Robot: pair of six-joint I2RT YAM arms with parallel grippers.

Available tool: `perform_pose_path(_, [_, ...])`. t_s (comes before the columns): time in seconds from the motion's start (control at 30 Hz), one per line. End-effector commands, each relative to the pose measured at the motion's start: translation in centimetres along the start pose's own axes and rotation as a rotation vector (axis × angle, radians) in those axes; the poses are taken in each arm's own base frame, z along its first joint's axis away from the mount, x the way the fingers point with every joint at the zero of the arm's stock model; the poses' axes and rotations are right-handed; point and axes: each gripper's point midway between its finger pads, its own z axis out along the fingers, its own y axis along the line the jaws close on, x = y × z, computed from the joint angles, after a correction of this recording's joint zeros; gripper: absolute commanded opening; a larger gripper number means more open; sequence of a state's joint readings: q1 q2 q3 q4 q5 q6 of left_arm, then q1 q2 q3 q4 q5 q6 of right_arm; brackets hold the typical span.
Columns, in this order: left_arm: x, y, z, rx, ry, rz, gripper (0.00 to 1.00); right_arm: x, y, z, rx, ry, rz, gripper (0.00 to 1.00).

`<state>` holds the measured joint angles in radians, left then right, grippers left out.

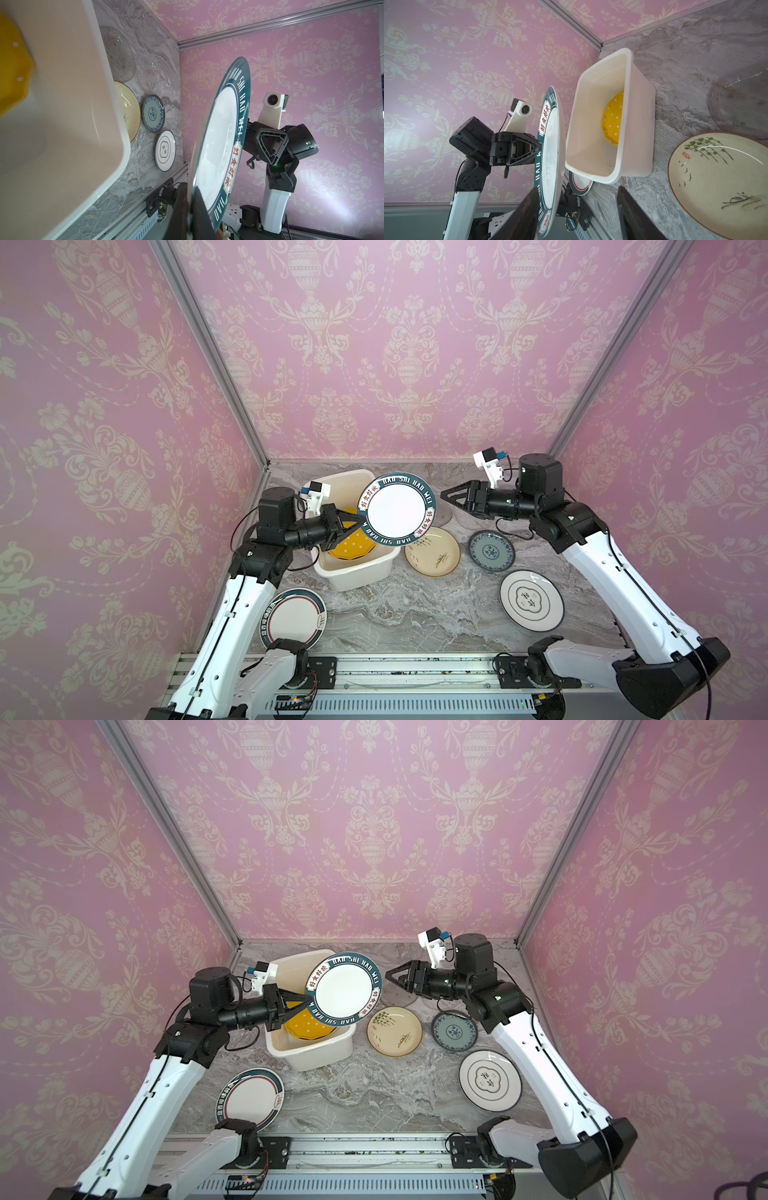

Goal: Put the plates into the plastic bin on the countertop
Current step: 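Carry the plate over the bin with the left gripper while the right gripper approaches it, then pinch the plate rim with the right gripper next to the left gripper, then lower the green-rimmed plate into the bin with the right gripper while the left withdraws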

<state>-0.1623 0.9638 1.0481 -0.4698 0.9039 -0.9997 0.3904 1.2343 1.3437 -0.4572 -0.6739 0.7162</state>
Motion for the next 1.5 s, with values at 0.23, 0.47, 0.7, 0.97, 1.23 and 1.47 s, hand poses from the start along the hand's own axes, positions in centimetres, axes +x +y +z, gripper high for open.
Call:
perform_pose_path(0.23, [1.4, -0.9, 0.8, 0.020, 0.047, 0.066, 0.00, 1.4, 1.7, 3.4, -0.069, 0.060, 0.009, 0.34])
perform_pose_path(0.47, [1.5, -0.9, 0.7, 0.012, 0.024, 0.079, 0.00, 1.8, 1.7, 3.9, -0.061, 0.057, 0.025, 0.16])
perform_pose_path(0.7, [1.2, -1.3, 0.2, 0.013, -0.017, 0.102, 0.00, 2.3, 1.6, 4.0, -0.045, 0.058, 0.035, 0.03])
perform_pose_path(0.97, [0.2, -2.4, -1.5, 0.002, -0.142, 0.183, 0.19, 2.2, 2.5, 4.2, -0.046, 0.026, 0.059, 0.00])
perform_pose_path(1.23, [-1.9, -3.2, -7.2, -0.075, -0.512, 0.310, 0.80, -0.3, 4.2, 4.1, 0.002, -0.194, 0.156, 0.00])
perform_pose_path(1.47, [-2.1, -3.4, -12.5, -0.151, -0.750, 0.394, 0.87, -0.1, 3.4, 5.9, 0.156, -0.389, 0.317, 0.00])
